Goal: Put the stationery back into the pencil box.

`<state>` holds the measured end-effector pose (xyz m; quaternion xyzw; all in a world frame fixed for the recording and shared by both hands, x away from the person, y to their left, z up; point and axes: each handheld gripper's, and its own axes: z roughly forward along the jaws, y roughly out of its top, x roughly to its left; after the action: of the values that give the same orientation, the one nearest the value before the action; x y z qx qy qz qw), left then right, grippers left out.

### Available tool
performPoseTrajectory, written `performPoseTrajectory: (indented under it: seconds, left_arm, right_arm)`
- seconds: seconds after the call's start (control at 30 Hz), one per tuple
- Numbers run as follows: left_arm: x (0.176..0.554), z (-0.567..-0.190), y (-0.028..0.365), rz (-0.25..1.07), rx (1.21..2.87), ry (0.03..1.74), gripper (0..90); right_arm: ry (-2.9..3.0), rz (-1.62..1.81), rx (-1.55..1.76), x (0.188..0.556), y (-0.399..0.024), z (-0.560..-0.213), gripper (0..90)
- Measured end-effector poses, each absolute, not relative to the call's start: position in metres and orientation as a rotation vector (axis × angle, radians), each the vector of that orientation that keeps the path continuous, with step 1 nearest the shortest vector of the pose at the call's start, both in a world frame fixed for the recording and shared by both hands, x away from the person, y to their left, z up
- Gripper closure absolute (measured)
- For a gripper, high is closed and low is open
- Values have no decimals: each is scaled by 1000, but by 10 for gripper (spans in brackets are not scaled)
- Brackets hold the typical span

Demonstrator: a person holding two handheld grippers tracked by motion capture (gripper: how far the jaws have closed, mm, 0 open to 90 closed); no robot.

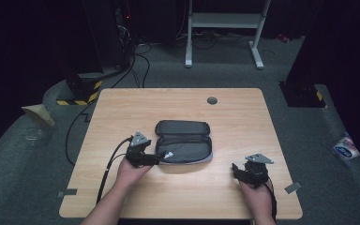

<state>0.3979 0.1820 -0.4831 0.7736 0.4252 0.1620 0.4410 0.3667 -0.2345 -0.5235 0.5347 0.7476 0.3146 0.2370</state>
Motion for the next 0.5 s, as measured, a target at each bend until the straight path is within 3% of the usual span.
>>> performPoseTrajectory:
  seconds: [0.5]
  left_arm:
    - [395, -483, 207, 491, 1927, 1099, 1]
  right_arm:
    - [2048, 861, 1467, 367, -234, -523, 277]
